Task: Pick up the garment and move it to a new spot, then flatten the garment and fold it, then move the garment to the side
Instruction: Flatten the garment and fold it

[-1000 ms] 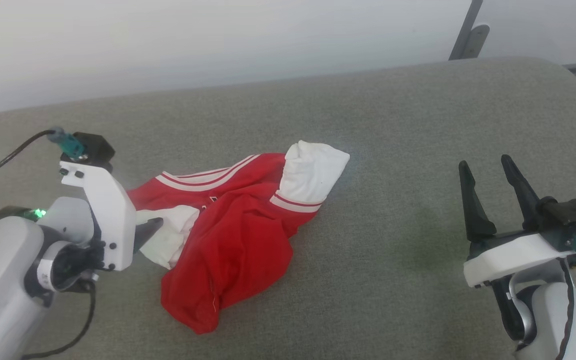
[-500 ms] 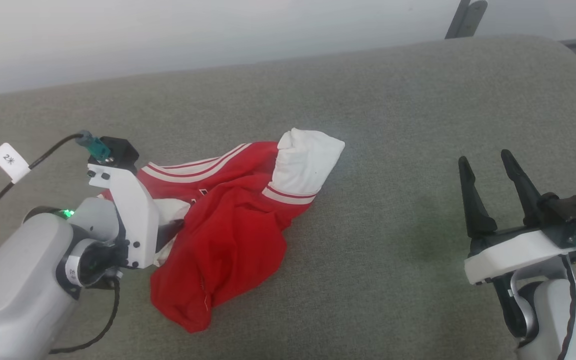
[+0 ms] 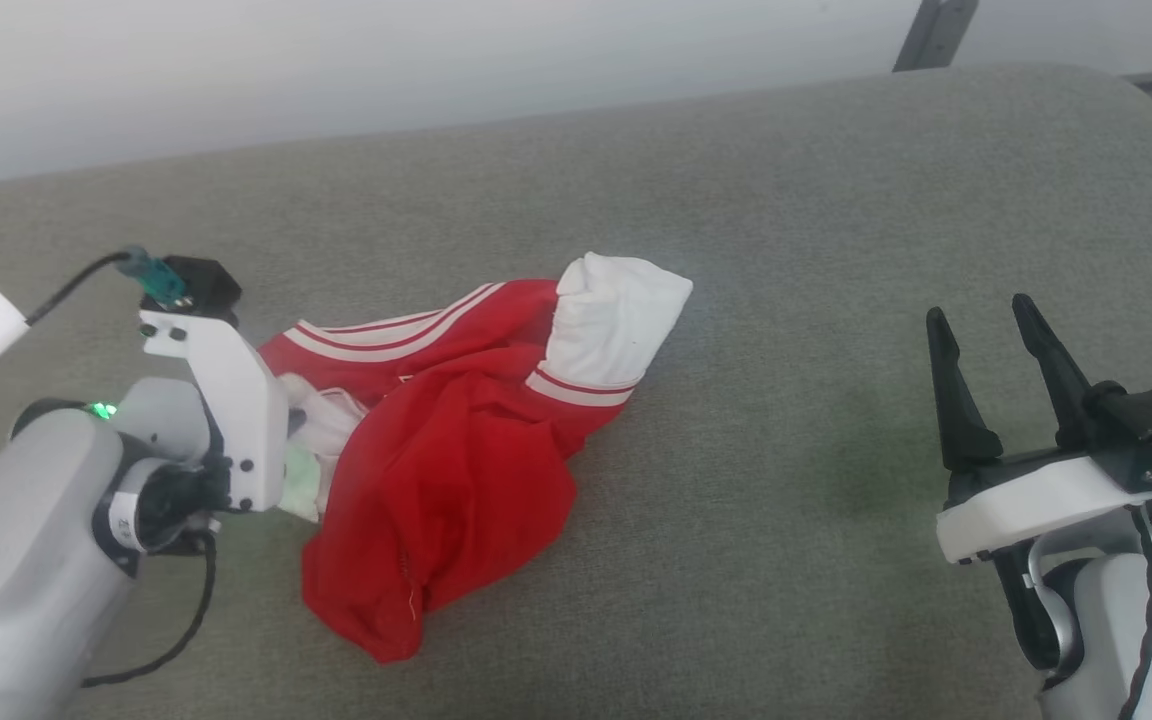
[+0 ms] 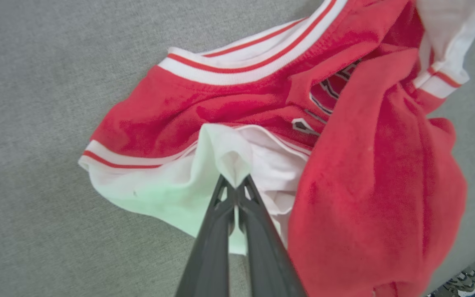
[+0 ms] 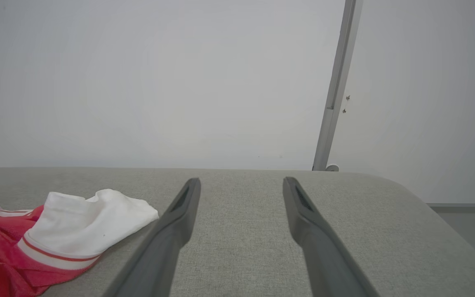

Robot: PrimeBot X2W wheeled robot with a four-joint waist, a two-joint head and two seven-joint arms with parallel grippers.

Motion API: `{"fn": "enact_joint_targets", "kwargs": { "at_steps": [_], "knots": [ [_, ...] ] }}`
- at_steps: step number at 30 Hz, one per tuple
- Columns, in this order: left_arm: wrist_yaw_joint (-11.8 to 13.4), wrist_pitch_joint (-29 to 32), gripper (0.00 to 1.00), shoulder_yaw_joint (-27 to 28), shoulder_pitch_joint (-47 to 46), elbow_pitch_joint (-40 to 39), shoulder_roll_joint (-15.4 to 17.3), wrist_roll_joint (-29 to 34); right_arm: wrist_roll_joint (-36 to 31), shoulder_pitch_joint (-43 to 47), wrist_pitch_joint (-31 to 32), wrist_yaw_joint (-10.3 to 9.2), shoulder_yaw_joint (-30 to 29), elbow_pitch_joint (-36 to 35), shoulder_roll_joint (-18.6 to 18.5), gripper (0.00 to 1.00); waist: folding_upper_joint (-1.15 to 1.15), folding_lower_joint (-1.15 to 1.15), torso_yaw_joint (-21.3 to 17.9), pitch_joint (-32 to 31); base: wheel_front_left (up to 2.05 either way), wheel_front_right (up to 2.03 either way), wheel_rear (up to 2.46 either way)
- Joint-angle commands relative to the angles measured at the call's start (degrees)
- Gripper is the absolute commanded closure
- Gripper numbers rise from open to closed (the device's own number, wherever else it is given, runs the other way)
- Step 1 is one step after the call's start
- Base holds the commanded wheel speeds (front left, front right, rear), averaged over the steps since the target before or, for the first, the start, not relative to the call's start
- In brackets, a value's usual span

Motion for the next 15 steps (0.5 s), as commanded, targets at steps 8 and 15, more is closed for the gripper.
{"fn": "enact_joint_targets", "kwargs": {
  "at_steps": [8, 15],
  "knots": [
    [3.41, -0.47, 1.00, 2.81, 3.75, -5.88, 4.17, -1.53, -0.65, 0.91, 0.20, -0.08, -1.19, -0.27, -0.11, 0.00, 0.00, 0.00, 2.52, -1.52, 0.00, 0.00, 0.00],
    [7.91, -0.90, 1.00, 6.13, 11.85, -11.55, 9.61, -3.73, -0.86, 1.47, 0.72, -0.08, -1.54, -0.67, 0.06, 0.00, 0.00, 0.00, 4.43, -2.23, 0.00, 0.00, 0.00]
  ]
}}
